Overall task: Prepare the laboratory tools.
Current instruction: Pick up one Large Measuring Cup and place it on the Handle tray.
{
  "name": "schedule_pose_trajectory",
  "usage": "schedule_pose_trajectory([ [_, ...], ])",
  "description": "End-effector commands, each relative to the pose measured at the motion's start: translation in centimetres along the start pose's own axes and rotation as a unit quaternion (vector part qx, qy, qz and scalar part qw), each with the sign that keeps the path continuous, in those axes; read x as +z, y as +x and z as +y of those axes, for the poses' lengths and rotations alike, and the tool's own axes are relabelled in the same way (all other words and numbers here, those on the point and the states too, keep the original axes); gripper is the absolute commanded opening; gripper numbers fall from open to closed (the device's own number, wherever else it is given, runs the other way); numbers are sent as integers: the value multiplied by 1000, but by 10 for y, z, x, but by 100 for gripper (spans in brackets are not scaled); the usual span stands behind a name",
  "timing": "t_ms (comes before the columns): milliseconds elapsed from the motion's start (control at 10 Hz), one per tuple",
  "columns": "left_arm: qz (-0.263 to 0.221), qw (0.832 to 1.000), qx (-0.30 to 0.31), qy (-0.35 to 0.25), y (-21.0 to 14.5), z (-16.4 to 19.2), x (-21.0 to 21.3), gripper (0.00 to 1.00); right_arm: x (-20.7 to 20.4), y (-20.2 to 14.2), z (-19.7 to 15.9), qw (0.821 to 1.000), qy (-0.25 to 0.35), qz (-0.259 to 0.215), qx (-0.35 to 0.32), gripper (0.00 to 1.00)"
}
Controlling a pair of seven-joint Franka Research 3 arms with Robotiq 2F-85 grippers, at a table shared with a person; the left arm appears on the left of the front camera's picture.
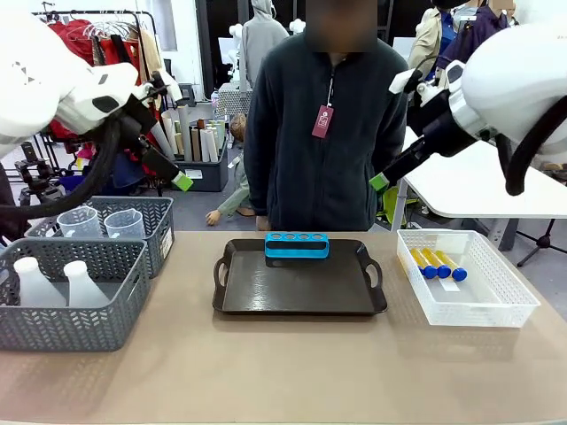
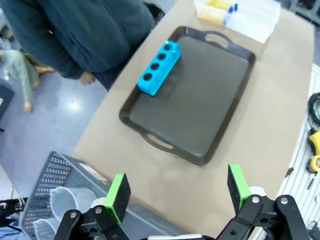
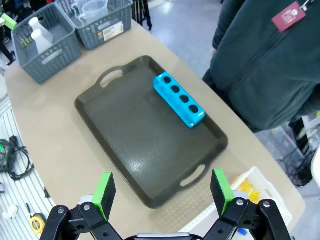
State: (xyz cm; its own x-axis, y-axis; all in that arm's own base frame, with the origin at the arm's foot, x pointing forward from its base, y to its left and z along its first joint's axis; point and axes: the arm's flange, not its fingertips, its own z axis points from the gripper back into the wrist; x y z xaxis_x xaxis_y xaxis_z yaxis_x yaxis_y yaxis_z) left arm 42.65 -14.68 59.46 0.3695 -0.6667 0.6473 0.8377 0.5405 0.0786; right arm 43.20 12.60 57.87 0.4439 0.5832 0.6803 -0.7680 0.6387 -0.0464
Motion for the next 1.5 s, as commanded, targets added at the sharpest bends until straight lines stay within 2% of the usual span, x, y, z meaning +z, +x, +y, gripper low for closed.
schedule_pose_trajectory([
  [0,11,1000,-3,6,7,9,5,100,13,12,-20,999,39,-20,12,100],
  [300,-10,1000,4,13,6,14,13,100,29,17,-39,998,53,-35,7,100],
  [700,-9,1000,-1,15,15,18,16,100,17,15,-47,998,53,-25,1,100],
  [900,-13,1000,2,9,16,22,16,100,15,13,-49,999,43,-33,1,100],
  [1000,-10,1000,1,15,12,15,15,100,14,10,-43,999,41,-12,-11,100],
  [1400,-10,1000,1,15,12,15,15,100,14,10,-43,999,41,-12,-11,100],
])
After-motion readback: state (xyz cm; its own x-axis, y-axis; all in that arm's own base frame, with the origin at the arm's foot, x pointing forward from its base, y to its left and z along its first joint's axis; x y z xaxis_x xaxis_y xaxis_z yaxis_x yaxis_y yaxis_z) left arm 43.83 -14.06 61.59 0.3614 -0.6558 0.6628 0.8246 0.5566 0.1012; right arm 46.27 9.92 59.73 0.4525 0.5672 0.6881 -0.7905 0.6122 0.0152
